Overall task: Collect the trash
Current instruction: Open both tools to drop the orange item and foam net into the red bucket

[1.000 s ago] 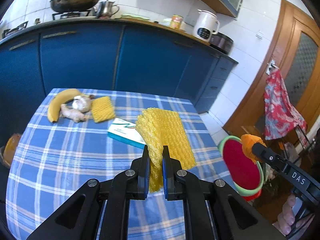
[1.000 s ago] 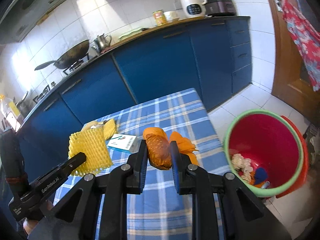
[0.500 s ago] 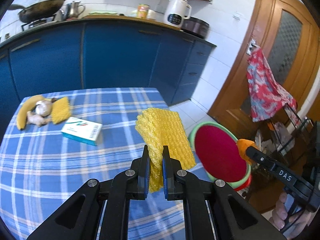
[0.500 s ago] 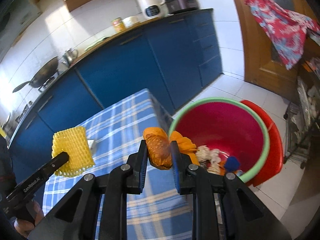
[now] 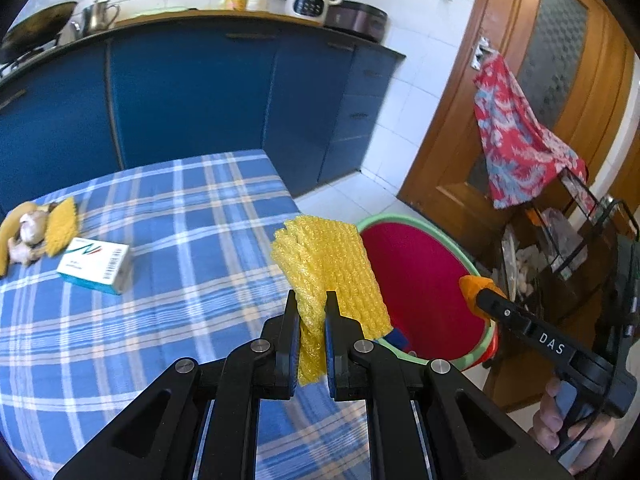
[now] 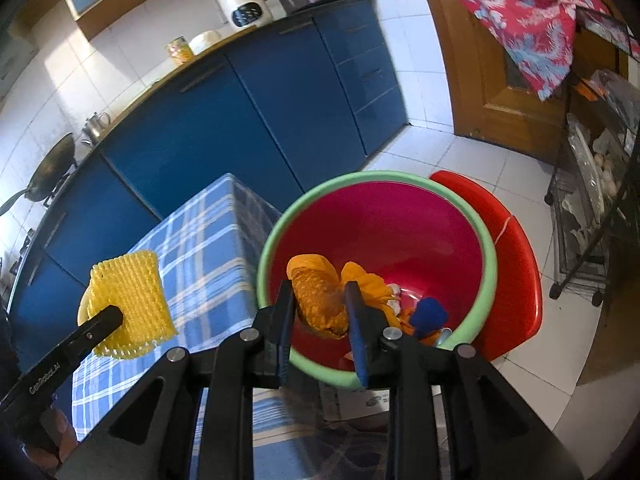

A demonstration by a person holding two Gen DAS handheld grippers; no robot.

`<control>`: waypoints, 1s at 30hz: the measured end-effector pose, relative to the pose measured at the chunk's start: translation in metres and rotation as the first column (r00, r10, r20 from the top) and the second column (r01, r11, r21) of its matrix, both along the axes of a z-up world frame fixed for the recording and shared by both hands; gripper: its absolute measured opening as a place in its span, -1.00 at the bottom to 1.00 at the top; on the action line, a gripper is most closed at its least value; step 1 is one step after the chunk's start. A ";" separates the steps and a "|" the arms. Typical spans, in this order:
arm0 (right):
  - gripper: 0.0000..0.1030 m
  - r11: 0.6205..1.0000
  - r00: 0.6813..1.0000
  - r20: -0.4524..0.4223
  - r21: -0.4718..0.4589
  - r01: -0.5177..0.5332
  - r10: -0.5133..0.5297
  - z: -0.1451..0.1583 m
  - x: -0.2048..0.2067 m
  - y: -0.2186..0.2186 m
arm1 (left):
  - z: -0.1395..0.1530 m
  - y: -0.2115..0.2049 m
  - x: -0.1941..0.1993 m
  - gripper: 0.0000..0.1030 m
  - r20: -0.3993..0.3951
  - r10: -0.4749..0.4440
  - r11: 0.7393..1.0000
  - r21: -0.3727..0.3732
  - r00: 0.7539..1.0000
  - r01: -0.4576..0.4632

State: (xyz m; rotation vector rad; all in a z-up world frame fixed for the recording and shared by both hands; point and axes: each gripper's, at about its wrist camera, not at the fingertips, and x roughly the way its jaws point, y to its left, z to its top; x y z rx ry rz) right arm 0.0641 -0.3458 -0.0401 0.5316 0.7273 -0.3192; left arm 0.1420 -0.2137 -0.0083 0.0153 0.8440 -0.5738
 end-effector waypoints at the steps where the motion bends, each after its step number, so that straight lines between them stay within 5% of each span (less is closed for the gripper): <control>1: -0.42 1.000 1.000 -0.003 0.004 0.006 -0.006 -0.002 0.000 -0.004 | -0.002 -0.005 0.001 -0.81 -0.003 -0.007 1.000 0.004 1.000 0.007; 8: -0.04 0.999 0.999 -0.012 0.030 0.041 -0.041 -0.012 -0.001 -0.028 | -0.011 -0.041 0.005 -0.81 -0.014 -0.064 0.997 0.032 0.998 0.064; 23: -0.04 0.992 0.993 0.024 0.053 0.111 -0.112 -0.011 -0.029 -0.058 | -0.034 -0.108 0.002 -0.77 -0.058 -0.193 0.976 0.091 0.979 0.198; 28: -0.04 0.990 0.991 0.025 0.054 0.128 -0.129 -0.009 -0.033 -0.062 | -0.036 -0.114 0.001 -0.23 -0.061 -0.191 0.974 0.108 0.980 0.197; 30: -0.04 0.991 0.991 0.025 0.050 0.128 -0.129 -0.009 -0.034 -0.061 | -0.035 -0.114 0.001 -0.17 -0.056 -0.182 0.975 0.115 0.982 0.187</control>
